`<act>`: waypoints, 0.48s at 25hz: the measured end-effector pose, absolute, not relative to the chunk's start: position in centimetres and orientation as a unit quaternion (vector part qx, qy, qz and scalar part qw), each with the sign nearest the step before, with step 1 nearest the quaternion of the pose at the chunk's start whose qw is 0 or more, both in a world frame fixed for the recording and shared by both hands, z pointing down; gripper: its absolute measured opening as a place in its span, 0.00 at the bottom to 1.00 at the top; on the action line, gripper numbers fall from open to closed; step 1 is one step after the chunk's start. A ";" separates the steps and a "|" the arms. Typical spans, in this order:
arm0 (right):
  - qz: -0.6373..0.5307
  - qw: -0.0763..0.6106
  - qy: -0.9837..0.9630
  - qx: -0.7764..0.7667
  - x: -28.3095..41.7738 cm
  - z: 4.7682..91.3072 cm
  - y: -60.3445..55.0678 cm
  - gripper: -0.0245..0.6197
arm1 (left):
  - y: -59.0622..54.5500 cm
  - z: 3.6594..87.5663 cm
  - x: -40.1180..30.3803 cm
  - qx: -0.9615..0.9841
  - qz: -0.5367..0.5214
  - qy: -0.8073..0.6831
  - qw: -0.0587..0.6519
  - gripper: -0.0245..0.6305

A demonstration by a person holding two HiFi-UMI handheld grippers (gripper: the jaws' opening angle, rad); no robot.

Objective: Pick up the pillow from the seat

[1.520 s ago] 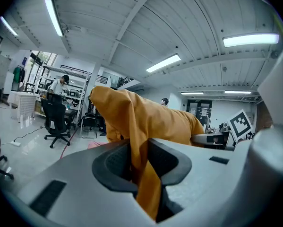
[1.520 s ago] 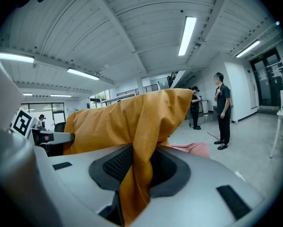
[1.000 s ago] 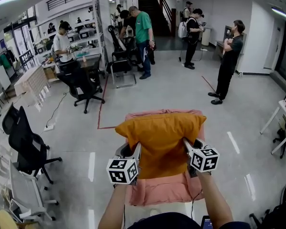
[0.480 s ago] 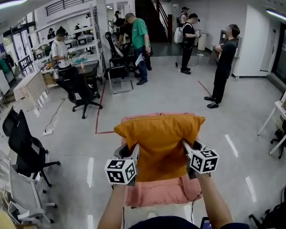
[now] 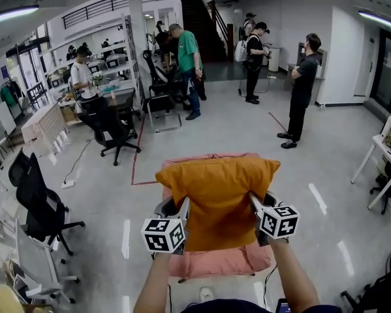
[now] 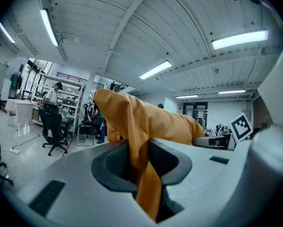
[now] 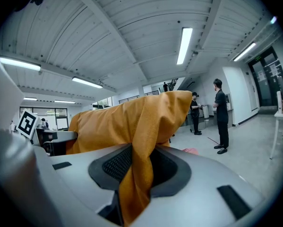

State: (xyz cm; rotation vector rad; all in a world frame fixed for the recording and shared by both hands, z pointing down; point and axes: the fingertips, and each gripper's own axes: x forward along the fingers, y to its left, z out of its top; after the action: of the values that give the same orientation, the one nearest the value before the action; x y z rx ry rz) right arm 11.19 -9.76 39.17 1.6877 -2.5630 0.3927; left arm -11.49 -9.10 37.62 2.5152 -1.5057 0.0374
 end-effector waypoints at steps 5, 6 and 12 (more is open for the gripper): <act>0.127 0.024 -0.831 0.541 12.3 38.9 -7.3 0.23 | -6.5 37.1 -10.4 0.849 0.014 -0.517 0.104 0.19; 0.128 0.024 -0.831 0.541 12.5 38.9 -6.9 0.23 | -6.0 37.1 -10.2 0.849 0.015 -0.518 0.103 0.19; 0.127 0.021 -0.831 0.541 12.9 39.3 -4.8 0.23 | -3.8 37.4 -9.7 0.848 0.015 -0.521 0.098 0.19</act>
State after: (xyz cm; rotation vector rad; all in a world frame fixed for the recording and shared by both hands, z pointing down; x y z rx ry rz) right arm 12.92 -4.78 39.31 1.6770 -2.5774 0.3934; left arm -9.72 -3.83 37.37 2.5093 -1.5430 0.0444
